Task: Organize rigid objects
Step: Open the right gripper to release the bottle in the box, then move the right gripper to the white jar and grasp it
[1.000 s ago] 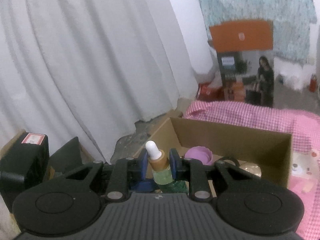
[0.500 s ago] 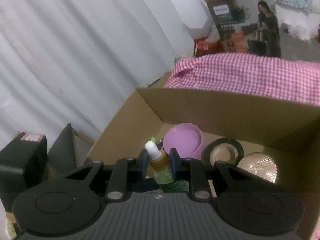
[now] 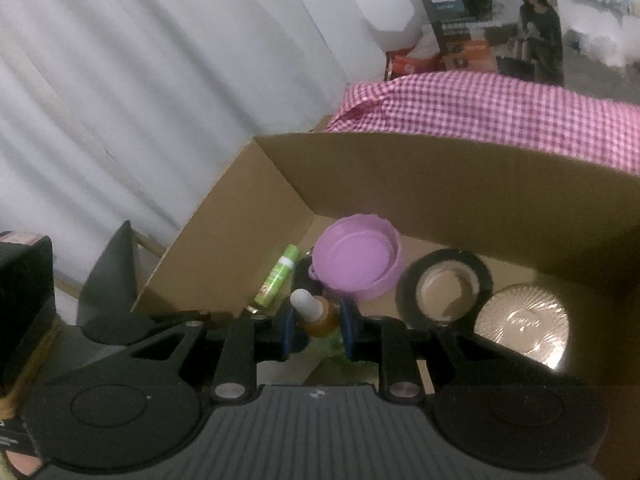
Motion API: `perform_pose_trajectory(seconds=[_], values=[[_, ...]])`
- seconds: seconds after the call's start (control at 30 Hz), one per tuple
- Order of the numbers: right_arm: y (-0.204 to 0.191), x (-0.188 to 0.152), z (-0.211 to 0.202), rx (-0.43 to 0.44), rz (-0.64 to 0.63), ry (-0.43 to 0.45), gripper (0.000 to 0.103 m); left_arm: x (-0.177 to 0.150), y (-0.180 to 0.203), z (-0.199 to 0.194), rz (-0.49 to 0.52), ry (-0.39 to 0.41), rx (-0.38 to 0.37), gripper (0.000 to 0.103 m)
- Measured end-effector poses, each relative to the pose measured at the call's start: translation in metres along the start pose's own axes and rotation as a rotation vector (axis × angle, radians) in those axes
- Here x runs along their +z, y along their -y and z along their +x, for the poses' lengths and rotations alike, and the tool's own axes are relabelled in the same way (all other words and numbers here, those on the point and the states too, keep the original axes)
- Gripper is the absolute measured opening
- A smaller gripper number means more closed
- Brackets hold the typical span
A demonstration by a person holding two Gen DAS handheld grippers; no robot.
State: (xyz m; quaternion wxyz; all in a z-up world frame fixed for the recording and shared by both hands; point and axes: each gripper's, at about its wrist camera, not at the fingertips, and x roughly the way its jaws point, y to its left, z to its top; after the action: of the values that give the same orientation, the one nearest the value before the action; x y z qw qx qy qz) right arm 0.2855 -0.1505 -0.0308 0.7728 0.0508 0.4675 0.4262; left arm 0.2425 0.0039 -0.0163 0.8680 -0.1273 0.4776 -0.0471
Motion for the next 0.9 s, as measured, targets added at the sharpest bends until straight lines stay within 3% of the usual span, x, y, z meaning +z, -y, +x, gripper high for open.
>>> perform_pose_trajectory(seconds=[0.2,0.27,0.33,0.47,0.57,0.63,0.67,0.77,0.9], values=[[-0.006,-0.002,-0.012,-0.017,0.016,0.026,0.029,-0.007,0.006,-0.011,0.033,0.036,-0.006,0.068],[-0.01,-0.003,-0.023,-0.024,0.015,0.056,0.036,-0.01,0.008,-0.018,0.046,0.061,-0.013,0.069],[-0.014,-0.004,-0.036,-0.034,0.013,0.099,0.054,-0.012,0.01,-0.026,0.05,0.084,-0.023,0.069],[-0.028,-0.013,-0.069,-0.067,0.007,0.197,0.058,-0.019,0.015,-0.049,0.071,0.138,-0.044,0.072],[-0.046,-0.026,-0.098,-0.116,-0.006,0.295,0.074,-0.03,0.019,-0.074,0.105,0.188,-0.066,0.077],[-0.061,-0.038,-0.117,-0.161,-0.026,0.369,0.096,-0.04,0.021,-0.091,0.139,0.221,-0.078,0.079],[-0.068,-0.046,-0.127,-0.179,-0.041,0.409,0.101,-0.046,0.023,-0.1,0.159,0.238,-0.082,0.081],[-0.094,-0.075,-0.159,-0.213,-0.105,0.529,0.103,-0.068,0.021,-0.126,0.219,0.292,-0.078,0.089],[-0.116,-0.113,-0.18,-0.215,-0.111,0.615,0.103,-0.095,0.006,-0.151,0.231,0.336,-0.063,0.092]])
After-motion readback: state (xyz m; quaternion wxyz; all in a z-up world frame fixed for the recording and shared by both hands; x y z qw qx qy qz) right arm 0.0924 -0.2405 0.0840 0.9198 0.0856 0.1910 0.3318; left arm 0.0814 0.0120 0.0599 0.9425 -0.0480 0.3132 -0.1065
